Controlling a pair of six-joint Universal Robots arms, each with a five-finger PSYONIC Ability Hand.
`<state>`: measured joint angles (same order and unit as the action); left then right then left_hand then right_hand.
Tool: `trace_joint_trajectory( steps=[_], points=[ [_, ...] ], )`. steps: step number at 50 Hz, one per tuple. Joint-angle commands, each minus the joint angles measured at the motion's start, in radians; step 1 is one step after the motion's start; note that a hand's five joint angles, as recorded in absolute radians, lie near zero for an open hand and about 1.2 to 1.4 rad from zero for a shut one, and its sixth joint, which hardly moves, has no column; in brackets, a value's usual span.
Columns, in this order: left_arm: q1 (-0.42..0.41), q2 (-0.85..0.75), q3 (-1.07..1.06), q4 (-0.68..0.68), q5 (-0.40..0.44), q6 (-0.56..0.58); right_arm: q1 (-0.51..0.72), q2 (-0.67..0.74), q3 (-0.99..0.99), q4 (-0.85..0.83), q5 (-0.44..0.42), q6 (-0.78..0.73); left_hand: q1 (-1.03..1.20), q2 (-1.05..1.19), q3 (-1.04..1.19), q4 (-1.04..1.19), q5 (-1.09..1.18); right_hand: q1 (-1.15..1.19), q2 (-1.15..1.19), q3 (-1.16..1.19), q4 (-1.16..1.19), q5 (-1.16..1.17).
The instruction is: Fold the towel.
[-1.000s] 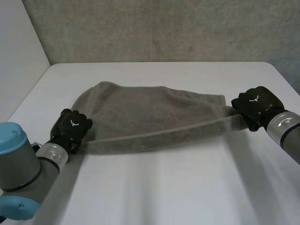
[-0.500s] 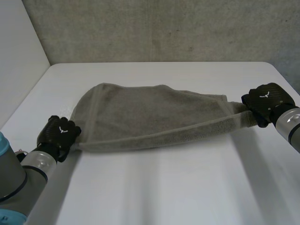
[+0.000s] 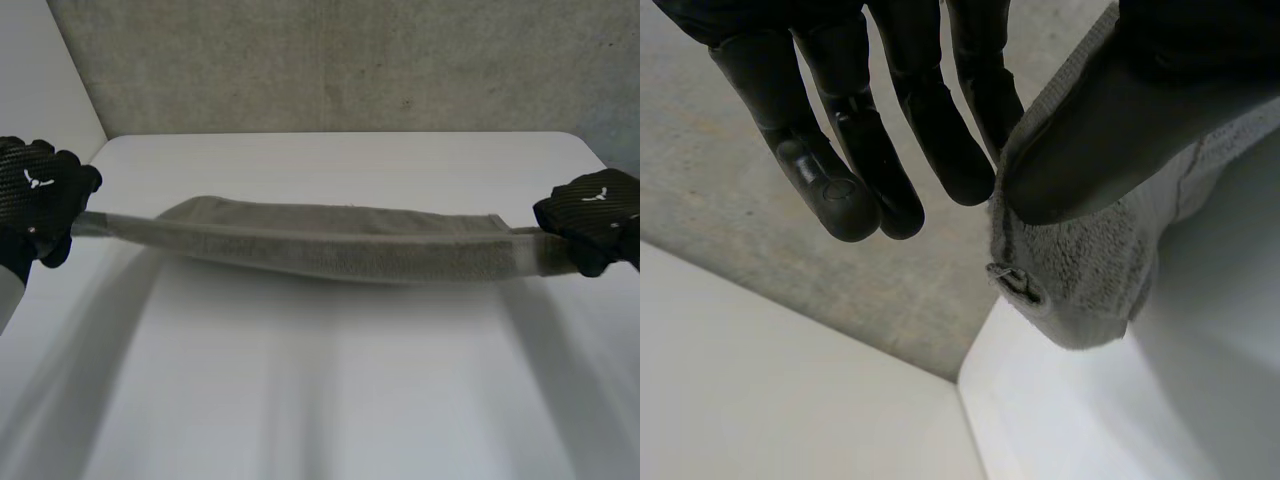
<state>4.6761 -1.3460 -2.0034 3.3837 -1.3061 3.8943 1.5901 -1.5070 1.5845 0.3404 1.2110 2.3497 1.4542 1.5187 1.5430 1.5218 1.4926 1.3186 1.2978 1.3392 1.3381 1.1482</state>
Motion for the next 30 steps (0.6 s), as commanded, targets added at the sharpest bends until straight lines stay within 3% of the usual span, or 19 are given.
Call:
trace_joint_trajectory(
  steps=[1,6,9,15,20,30],
  points=[
    [0.09,0.014,-0.026,-0.064,0.12,-0.001,-0.081,-0.048,-0.024,0.108,-0.111,-0.07,-0.058,-0.122,-0.147,-0.126,-0.271,0.078,0.098,0.057,0.058,0.074],
    [0.073,-0.105,-0.006,-0.018,0.12,-0.004,-0.078,0.01,-0.034,0.104,-0.131,-0.067,-0.058,-0.122,-0.147,-0.126,-0.271,0.078,0.098,0.057,0.058,0.074],
    [0.03,-0.214,0.046,0.031,0.1,-0.006,-0.073,0.12,-0.087,0.104,-0.114,-0.066,-0.058,-0.122,-0.147,-0.126,-0.271,0.078,0.098,0.057,0.058,0.074],
    [-0.043,-0.472,0.199,0.068,-0.015,0.007,0.004,0.314,-0.227,0.112,-0.085,-0.033,-0.058,-0.122,-0.147,-0.126,-0.271,0.078,0.098,0.057,0.058,0.074],
    [-0.112,-0.689,0.411,0.063,-0.097,0.008,0.063,0.467,-0.397,0.1,0.01,0.028,-0.058,-0.122,-0.147,-0.126,-0.271,0.078,0.098,0.057,0.058,0.074],
    [-0.195,-0.93,0.754,0.06,-0.192,0.008,0.111,0.684,-0.648,0.008,0.111,0.109,-0.058,-0.122,-0.147,-0.126,-0.271,0.078,0.098,0.057,0.058,0.074]
  ],
)
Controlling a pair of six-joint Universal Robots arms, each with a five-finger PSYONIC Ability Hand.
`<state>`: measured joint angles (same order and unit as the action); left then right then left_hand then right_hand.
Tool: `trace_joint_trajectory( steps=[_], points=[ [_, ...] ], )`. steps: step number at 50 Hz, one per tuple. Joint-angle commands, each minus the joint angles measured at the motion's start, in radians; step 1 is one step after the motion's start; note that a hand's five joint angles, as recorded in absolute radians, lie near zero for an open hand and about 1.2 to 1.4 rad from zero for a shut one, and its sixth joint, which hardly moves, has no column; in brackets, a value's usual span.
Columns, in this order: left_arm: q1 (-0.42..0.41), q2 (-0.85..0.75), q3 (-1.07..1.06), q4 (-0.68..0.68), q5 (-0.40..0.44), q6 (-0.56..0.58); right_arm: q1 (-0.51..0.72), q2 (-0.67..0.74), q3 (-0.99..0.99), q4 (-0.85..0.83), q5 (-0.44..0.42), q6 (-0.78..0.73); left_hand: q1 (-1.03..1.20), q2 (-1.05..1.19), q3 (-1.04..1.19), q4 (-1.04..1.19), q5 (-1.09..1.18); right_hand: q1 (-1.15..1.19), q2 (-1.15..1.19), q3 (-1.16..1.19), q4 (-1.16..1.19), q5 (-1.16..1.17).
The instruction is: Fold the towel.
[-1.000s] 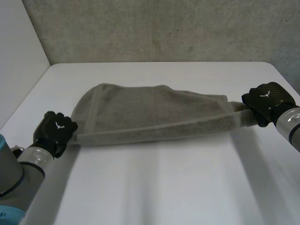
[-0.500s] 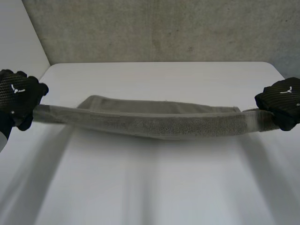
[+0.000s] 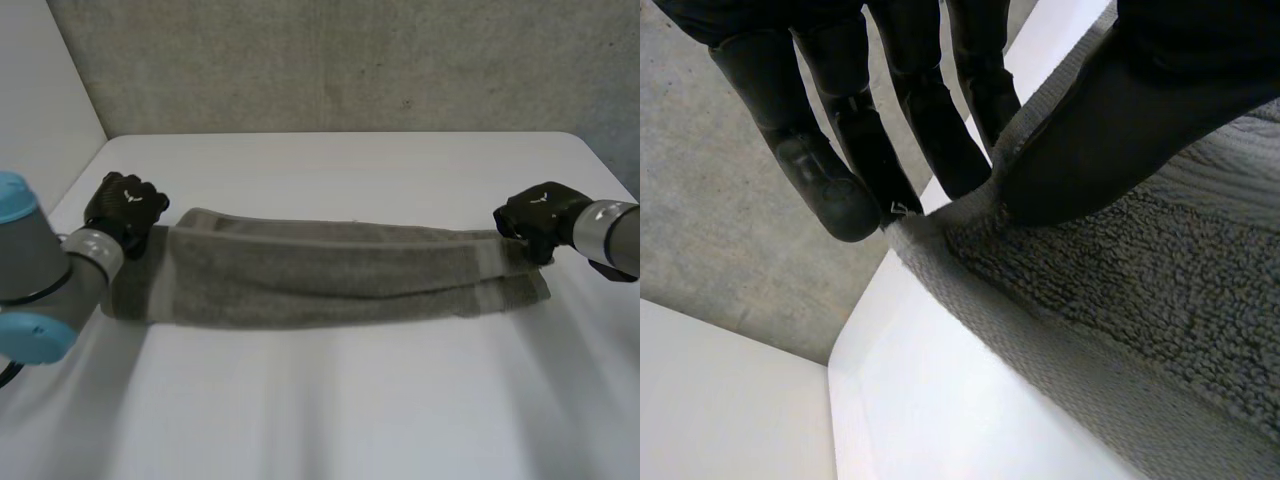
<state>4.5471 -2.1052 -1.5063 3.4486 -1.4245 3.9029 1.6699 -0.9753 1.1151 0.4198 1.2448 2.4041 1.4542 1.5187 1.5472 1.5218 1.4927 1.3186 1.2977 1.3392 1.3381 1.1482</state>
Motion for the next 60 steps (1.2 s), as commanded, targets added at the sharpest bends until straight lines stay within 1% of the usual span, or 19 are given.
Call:
trace_joint_trajectory(
  steps=[1,6,12,18,19,20,21,22,23,24,25,31,33,34,36,39,44,49,60],
  points=[
    [-0.079,-0.208,0.311,-0.005,-0.092,0.001,0.039,0.185,-0.213,-0.079,0.102,0.058,-0.058,-0.122,-0.151,-0.126,-0.271,0.078,0.099,0.057,0.058,0.074],
    [-0.105,-0.304,0.446,-0.023,-0.12,0.004,0.063,0.272,-0.308,-0.096,0.154,0.056,-0.058,-0.122,-0.151,-0.126,-0.271,0.078,0.099,0.057,0.058,0.074],
    [-0.128,-0.407,0.586,-0.071,-0.139,0.071,0.073,0.358,-0.406,-0.101,0.163,0.058,-0.058,-0.122,-0.151,-0.126,-0.271,0.078,0.099,0.057,0.058,0.074],
    [-0.145,-0.444,0.641,-0.075,-0.179,0.115,0.073,0.399,-0.451,-0.102,0.17,0.061,-0.058,-0.122,-0.151,-0.126,-0.271,0.078,0.099,0.057,0.058,0.074],
    [-0.149,-0.447,0.644,-0.075,-0.188,0.116,0.074,0.406,-0.462,-0.107,0.174,0.062,-0.058,-0.122,-0.151,-0.126,-0.271,-0.084,-0.063,-0.105,-0.104,-0.088],
    [-0.154,-0.447,0.644,-0.077,-0.192,0.118,0.074,0.409,-0.471,-0.116,0.183,0.064,-0.058,-0.122,-0.151,-0.126,-0.271,-0.368,-0.347,-0.388,-0.387,-0.372],
    [-0.154,-0.447,0.644,-0.077,-0.192,0.118,0.074,0.409,-0.471,-0.116,0.183,0.064,-0.058,-0.122,-0.151,-0.126,-0.271,-0.37,-0.35,-0.391,-0.39,-0.375],
    [-0.16,-0.446,0.643,-0.08,-0.192,0.118,0.076,0.408,-0.472,-0.13,0.197,0.064,-0.528,-0.593,-0.621,-0.596,-0.741,-0.801,-0.78,-0.821,-0.82,-0.805],
    [-0.16,-0.446,0.643,-0.08,-0.192,0.118,0.076,0.408,-0.472,-0.13,0.197,0.064,-0.533,-0.598,-0.626,-0.601,-0.746,-0.805,-0.784,-0.826,-0.824,-0.809],
    [-0.166,-0.44,0.638,-0.085,-0.194,0.118,0.079,0.406,-0.472,-0.144,0.211,0.066,-1.138,-1.202,-1.231,-1.205,-1.351,-1.144,-1.123,-1.165,-1.164,-1.148],
    [-0.174,-0.434,0.637,-0.092,-0.198,0.118,0.08,0.402,-0.466,-0.159,0.223,0.069,-1.28,-1.344,-1.373,-1.347,-1.493,-1.144,-1.123,-1.165,-1.164,-1.148],
    [-0.18,-0.384,0.63,-0.114,-0.232,0.104,0.103,0.331,-0.431,-0.211,0.231,0.112,-1.273,-1.337,-1.366,-1.341,-1.486,-1.144,-1.123,-1.165,-1.164,-1.148],
    [-0.178,-0.33,0.606,-0.126,-0.254,0.081,0.096,0.203,-0.362,-0.252,0.226,0.162,-1.273,-1.337,-1.366,-1.341,-1.486,-1.144,-1.123,-1.165,-1.164,-1.148],
    [-0.178,-0.329,0.606,-0.126,-0.254,0.081,0.096,0.202,-0.362,-0.253,0.226,0.162,-1.273,-1.337,-1.366,-1.341,-1.486,-1.144,-1.123,-1.165,-1.164,-1.148],
    [-0.175,-0.256,0.56,-0.129,-0.258,0.032,0.096,0.083,-0.264,-0.3,0.222,0.185,-1.27,-1.335,-1.363,-1.338,-1.483,-1.144,-1.123,-1.165,-1.164,-1.148],
    [-0.168,-0.172,0.493,-0.129,-0.252,-0.029,0.096,-0.018,-0.157,-0.335,0.219,0.185,-1.264,-1.329,-1.357,-1.332,-1.477,-1.144,-1.123,-1.165,-1.164,-1.148],
    [-0.16,-0.058,0.378,-0.125,-0.243,-0.092,0.096,-0.117,-0.025,-0.351,0.205,0.182,-1.255,-1.32,-1.348,-1.323,-1.468,-1.144,-1.123,-1.165,-1.164,-1.148],
    [-0.157,-0.012,0.29,-0.112,-0.238,-0.108,0.096,-0.122,0.044,-0.345,0.174,0.178,-1.255,-1.32,-1.348,-1.323,-1.468,-1.144,-1.123,-1.165,-1.164,-1.148],
    [-0.157,-0.022,0.206,-0.08,-0.238,-0.108,0.096,-0.059,0.058,-0.345,0.179,0.153,-1.252,-1.317,-1.345,-1.32,-1.466,-1.14,-1.119,-1.16,-1.159,-1.144]
  ],
)
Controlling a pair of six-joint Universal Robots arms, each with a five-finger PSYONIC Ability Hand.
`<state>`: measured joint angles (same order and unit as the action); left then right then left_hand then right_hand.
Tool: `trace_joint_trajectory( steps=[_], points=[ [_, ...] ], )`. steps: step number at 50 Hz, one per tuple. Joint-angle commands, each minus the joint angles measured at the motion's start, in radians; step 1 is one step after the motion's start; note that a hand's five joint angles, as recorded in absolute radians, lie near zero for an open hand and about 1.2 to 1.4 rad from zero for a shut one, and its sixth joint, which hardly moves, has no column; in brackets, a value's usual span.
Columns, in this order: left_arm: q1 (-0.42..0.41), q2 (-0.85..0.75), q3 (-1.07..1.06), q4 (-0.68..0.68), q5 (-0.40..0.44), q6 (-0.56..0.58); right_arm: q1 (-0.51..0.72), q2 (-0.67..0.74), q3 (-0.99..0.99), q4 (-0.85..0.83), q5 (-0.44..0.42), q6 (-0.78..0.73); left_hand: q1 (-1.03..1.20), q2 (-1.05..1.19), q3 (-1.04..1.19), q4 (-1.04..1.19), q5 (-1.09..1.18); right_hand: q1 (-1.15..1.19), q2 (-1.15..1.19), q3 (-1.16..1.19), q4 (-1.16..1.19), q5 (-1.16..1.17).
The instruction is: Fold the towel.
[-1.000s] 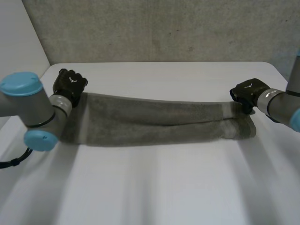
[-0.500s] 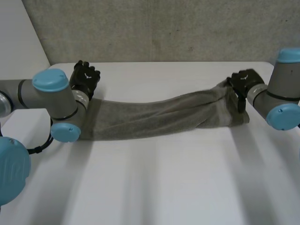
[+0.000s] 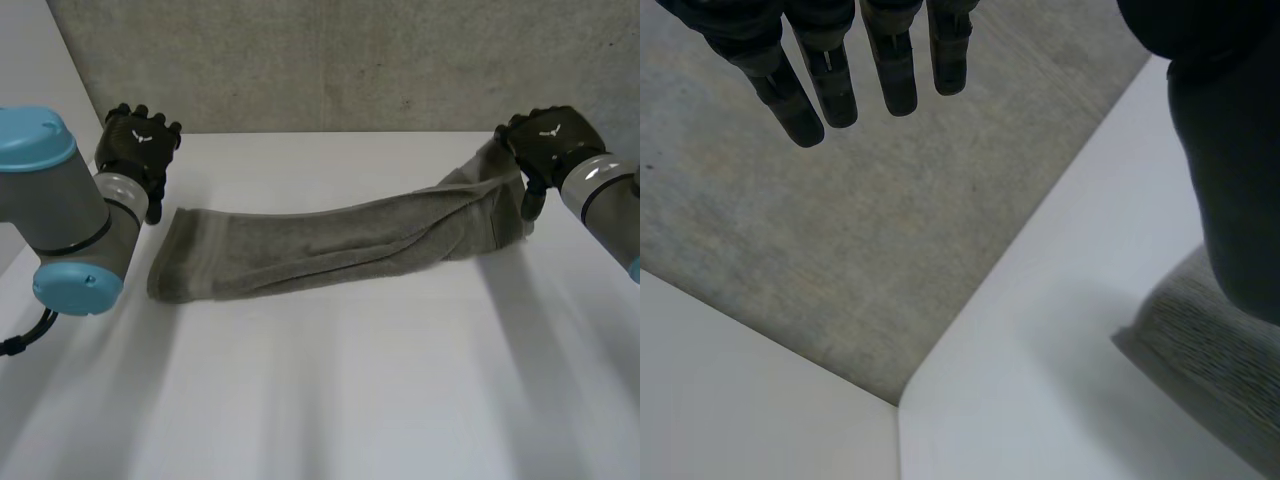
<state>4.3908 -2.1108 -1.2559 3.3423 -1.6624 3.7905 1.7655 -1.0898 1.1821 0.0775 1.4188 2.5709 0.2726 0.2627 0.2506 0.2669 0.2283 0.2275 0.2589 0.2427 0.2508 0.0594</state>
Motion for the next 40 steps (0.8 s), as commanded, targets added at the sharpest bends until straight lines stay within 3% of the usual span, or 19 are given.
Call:
trace_joint_trajectory(
  steps=[1,2,3,4,5,7,9,10,11,12,13,14,18,25,29,40],
  points=[
    [-0.001,-0.017,-0.045,0.026,0.0,0.005,0.0,0.056,-0.009,-0.002,0.005,-0.014,-0.071,-0.061,-0.049,-0.065,-0.201,-0.049,-0.08,-0.064,-0.072,-0.055],
    [-0.001,-0.018,-0.054,0.031,0.0,0.006,0.0,0.06,-0.015,-0.002,0.003,-0.015,-0.068,-0.058,-0.046,-0.062,-0.198,-0.034,-0.065,-0.049,-0.057,-0.04],
    [-0.001,-0.02,-0.062,0.032,0.0,0.008,0.0,0.068,-0.024,-0.002,-0.001,-0.018,-0.068,-0.058,-0.046,-0.062,-0.198,0.213,0.182,0.198,0.19,0.207],
    [-0.001,-0.02,-0.062,0.032,0.0,0.008,0.0,0.068,-0.024,-0.002,-0.001,-0.018,-0.068,-0.058,-0.046,-0.062,-0.198,0.216,0.184,0.2,0.192,0.209],
    [-0.001,-0.024,-0.069,0.036,0.0,0.008,0.0,0.079,-0.039,-0.002,-0.003,-0.02,-0.068,-0.058,-0.046,-0.062,-0.198,0.518,0.487,0.503,0.495,0.512],
    [-0.001,-0.028,-0.08,0.036,0.0,0.008,0.0,0.113,-0.088,0.002,0.0,-0.031,-0.068,-0.058,-0.046,-0.062,-0.198,0.807,0.776,0.792,0.784,0.801],
    [-0.001,-0.028,-0.083,0.037,0.0,0.008,0.0,0.134,-0.119,0.004,0.005,-0.037,-0.068,-0.058,-0.046,-0.062,-0.198,0.78,0.748,0.764,0.756,0.773],
    [-0.001,-0.028,-0.083,0.037,0.0,0.008,0.0,0.152,-0.146,0.011,0.008,-0.038,-0.068,-0.058,-0.046,-0.062,-0.198,0.614,0.582,0.598,0.59,0.607],
    [-0.001,-0.031,-0.085,0.037,0.0,0.008,0.0,0.153,-0.147,0.011,0.008,-0.038,-0.068,-0.058,-0.046,-0.062,-0.198,0.612,0.581,0.597,0.589,0.606],
    [-0.002,-0.032,-0.085,0.039,0.0,0.008,0.0,0.172,-0.179,0.027,0.011,-0.035,-0.068,-0.058,-0.046,-0.062,-0.198,0.191,0.159,0.175,0.167,0.184],
    [-0.002,-0.032,-0.085,0.039,0.0,0.008,0.0,0.173,-0.179,0.027,0.011,-0.035,-0.068,-0.058,-0.046,-0.062,-0.198,0.186,0.155,0.171,0.163,0.18],
    [-0.002,-0.035,-0.085,0.039,0.0,0.008,0.0,0.195,-0.214,0.057,0.015,-0.028,-0.068,-0.058,-0.046,-0.062,-0.198,-0.053,-0.084,-0.068,-0.076,-0.059],
    [-0.002,-0.043,-0.082,0.039,0.0,0.008,0.005,0.31,-0.369,0.166,0.025,-0.006,-0.068,-0.058,-0.046,-0.062,-0.198,-0.053,-0.084,-0.068,-0.076,-0.059],
    [-0.002,-0.048,-0.085,0.051,0.0,0.008,-0.001,0.372,-0.463,0.18,0.061,0.077,-0.065,-0.055,-0.043,-0.059,-0.195,-0.04,-0.072,-0.055,-0.064,-0.047],
    [-0.002,-0.035,-0.112,0.049,0.0,0.009,-0.001,0.369,-0.418,0.174,0.052,0.083,-0.033,-0.023,-0.011,-0.027,-0.163,0.183,0.152,0.168,0.16,0.177],
    [0.004,0.015,-0.234,0.051,0.039,0.012,-0.063,0.294,-0.249,0.154,-0.031,0.003,0.003,0.012,0.025,0.008,-0.128,0.183,0.152,0.168,0.16,0.177]
  ],
)
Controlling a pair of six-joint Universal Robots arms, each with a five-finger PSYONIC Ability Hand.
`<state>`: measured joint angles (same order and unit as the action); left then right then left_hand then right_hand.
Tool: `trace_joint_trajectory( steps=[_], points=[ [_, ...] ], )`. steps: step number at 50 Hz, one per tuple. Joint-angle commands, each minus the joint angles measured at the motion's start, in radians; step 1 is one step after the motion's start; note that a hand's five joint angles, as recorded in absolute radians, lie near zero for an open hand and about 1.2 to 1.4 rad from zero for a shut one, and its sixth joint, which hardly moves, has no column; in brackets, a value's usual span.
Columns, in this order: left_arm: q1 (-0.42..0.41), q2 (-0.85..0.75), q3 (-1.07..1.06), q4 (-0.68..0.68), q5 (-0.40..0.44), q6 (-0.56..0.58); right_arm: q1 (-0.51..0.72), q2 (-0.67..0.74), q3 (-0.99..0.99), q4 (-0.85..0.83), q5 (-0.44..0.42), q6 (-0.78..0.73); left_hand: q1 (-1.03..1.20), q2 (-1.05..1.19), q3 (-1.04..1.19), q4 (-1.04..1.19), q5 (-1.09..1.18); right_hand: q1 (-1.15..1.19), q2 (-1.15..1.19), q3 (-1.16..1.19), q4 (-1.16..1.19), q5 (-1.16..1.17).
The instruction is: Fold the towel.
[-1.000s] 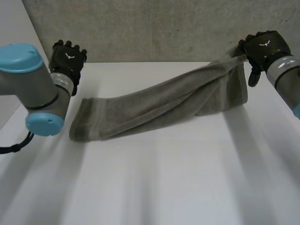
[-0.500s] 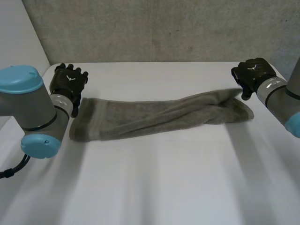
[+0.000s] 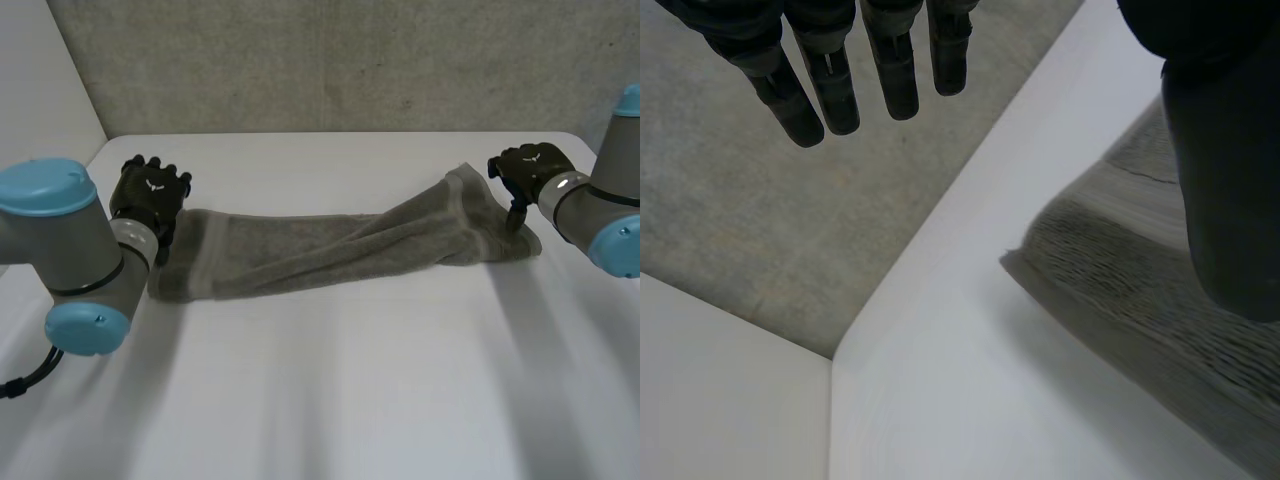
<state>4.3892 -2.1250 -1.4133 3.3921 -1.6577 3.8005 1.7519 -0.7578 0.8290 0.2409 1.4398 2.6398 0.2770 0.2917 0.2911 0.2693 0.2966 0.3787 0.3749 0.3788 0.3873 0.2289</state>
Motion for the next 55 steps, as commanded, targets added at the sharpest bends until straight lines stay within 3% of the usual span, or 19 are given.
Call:
trace_joint_trajectory(
  steps=[1,17,22,25,27,28,29,31,33,46,55],
  points=[
    [0.013,0.028,-0.091,0.001,0.047,0.004,-0.06,-0.038,0.116,-0.009,-0.058,-0.089,-0.002,-0.017,-0.016,0.006,-0.196,0.032,0.036,0.032,0.024,0.007],
    [0.013,-0.024,-0.119,0.03,0.059,0.008,-0.098,0.13,0.041,-0.011,-0.068,-0.193,-0.002,-0.017,-0.016,0.006,-0.196,0.041,0.045,0.041,0.032,0.016],
    [0.013,-0.049,-0.11,0.033,0.058,0.019,-0.095,0.156,0.018,-0.029,-0.076,-0.193,0.016,0.001,0.002,0.024,-0.178,0.179,0.183,0.179,0.17,0.154],
    [0.013,-0.061,-0.11,0.035,0.058,0.031,-0.092,0.161,0.018,-0.069,-0.076,-0.19,0.048,0.033,0.034,0.056,-0.146,0.317,0.321,0.317,0.308,0.292],
    [0.012,-0.066,-0.115,0.036,0.058,0.044,-0.092,0.161,0.018,-0.095,-0.075,-0.185,0.086,0.071,0.072,0.094,-0.108,0.606,0.61,0.606,0.597,0.581],
    [0.012,-0.066,-0.115,0.036,0.058,0.044,-0.092,0.161,0.018,-0.095,-0.075,-0.185,0.086,0.072,0.072,0.094,-0.108,0.608,0.611,0.607,0.599,0.583],
    [0.012,-0.066,-0.118,0.036,0.058,0.047,-0.092,0.161,0.019,-0.1,-0.07,-0.179,0.124,0.109,0.11,0.132,-0.07,0.872,0.876,0.872,0.863,0.847],
    [0.012,-0.066,-0.118,0.039,0.056,0.048,-0.092,0.16,0.021,-0.103,-0.068,-0.178,0.136,0.121,0.122,0.144,-0.058,1.016,1.02,1.016,1.007,0.991],
    [0.012,-0.064,-0.119,0.038,0.056,0.048,-0.095,0.158,0.029,-0.107,-0.064,-0.178,0.148,0.133,0.134,0.156,-0.046,1.018,1.021,1.017,1.009,0.993],
    [0.012,-0.07,-0.125,0.098,0.052,0.048,-0.12,-0.049,0.285,-0.095,-0.078,-0.199,0.18,0.165,0.166,0.188,-0.014,1.018,1.021,1.017,1.009,0.993],
    [0.001,-0.085,-0.139,0.125,0.047,0.062,-0.271,-0.248,0.57,-0.064,-0.15,-0.319,0.212,0.198,0.198,0.22,0.018,1.018,1.021,1.017,1.009,0.993]
  ],
)
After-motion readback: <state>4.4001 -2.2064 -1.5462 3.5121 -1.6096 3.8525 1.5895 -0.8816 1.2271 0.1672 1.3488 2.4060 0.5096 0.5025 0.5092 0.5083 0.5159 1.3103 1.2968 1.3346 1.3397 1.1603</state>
